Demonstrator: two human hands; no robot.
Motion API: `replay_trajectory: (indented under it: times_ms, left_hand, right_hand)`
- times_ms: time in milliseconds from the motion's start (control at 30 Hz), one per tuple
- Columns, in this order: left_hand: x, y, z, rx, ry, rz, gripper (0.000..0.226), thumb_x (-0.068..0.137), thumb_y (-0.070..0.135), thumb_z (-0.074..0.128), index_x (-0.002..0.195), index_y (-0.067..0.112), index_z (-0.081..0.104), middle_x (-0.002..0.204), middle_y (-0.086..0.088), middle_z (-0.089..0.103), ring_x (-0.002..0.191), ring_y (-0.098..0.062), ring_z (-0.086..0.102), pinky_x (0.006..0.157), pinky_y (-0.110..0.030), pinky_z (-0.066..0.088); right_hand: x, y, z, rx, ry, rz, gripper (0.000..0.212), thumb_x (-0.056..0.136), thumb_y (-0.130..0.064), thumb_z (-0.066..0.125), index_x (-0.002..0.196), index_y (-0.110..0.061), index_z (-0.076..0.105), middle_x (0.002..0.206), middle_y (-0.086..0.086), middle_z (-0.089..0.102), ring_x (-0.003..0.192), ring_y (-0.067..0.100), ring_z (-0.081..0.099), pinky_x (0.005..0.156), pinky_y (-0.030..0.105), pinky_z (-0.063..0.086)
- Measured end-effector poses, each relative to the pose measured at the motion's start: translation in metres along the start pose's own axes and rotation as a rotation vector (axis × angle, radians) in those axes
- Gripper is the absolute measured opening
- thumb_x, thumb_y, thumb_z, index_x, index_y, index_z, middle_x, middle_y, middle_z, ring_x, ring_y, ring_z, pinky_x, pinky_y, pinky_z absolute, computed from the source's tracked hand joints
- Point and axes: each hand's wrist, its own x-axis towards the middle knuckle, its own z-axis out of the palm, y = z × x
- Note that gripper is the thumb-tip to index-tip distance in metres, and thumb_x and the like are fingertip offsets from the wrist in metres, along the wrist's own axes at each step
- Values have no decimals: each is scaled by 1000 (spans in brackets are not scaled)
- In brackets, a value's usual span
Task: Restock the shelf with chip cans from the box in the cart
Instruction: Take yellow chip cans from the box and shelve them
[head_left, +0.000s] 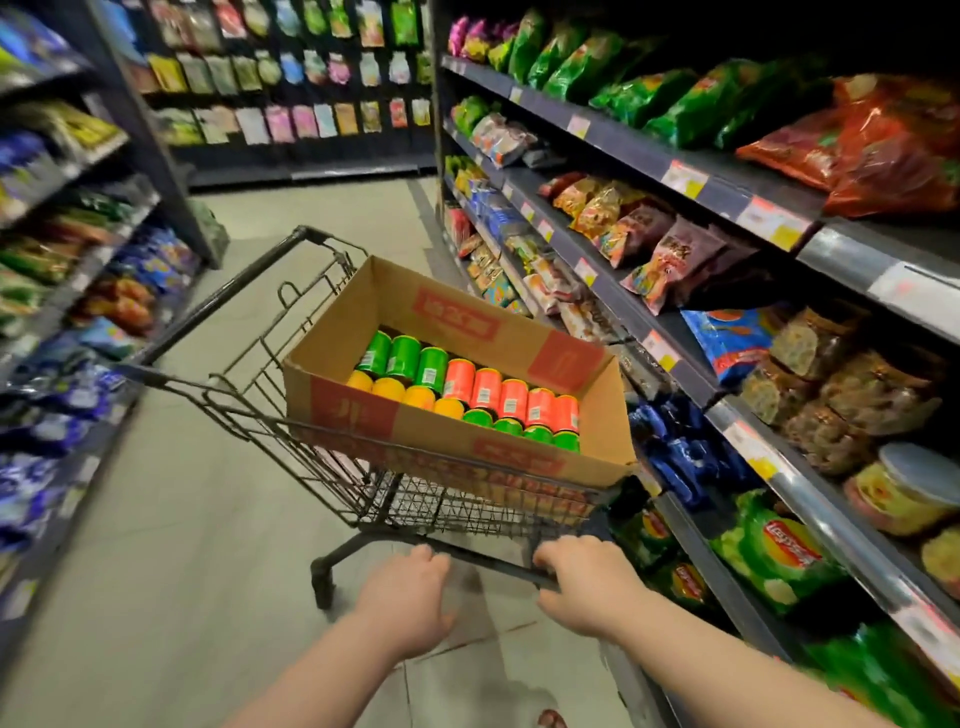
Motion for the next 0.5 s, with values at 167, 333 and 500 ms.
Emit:
replay_trajectory:
  times_ms: [167, 333, 500]
  left_hand:
    - [57, 18, -35, 2, -16, 5, 53, 88, 48, 50, 132, 21, 41, 131, -3, 44, 123, -25, 44, 97, -38, 41]
    - [106, 29, -63, 10, 12, -7, 53, 88, 48, 50, 133, 21, 41, 133, -3, 43, 126, -24, 43, 99, -35, 40]
    - [132, 25, -77, 43, 31, -42, 53, 87, 51, 49, 131, 22, 43, 129, -1, 46, 121, -24, 47, 97, -36, 42]
  right_hand:
    - [47, 44, -26, 17, -30, 11, 46, 89, -46, 48, 130, -26, 48, 132, 5, 51, 124, 28, 45, 102, 39, 35]
    - [92, 80, -54, 43, -22, -1, 46, 90, -44, 48, 133, -27, 46, 134, 4, 50, 124, 28, 45, 101, 38, 36]
    - [128, 92, -67, 87, -19, -19, 45, 89, -44, 51, 131, -27, 49, 132, 2, 54, 120, 26, 50, 99, 37, 41]
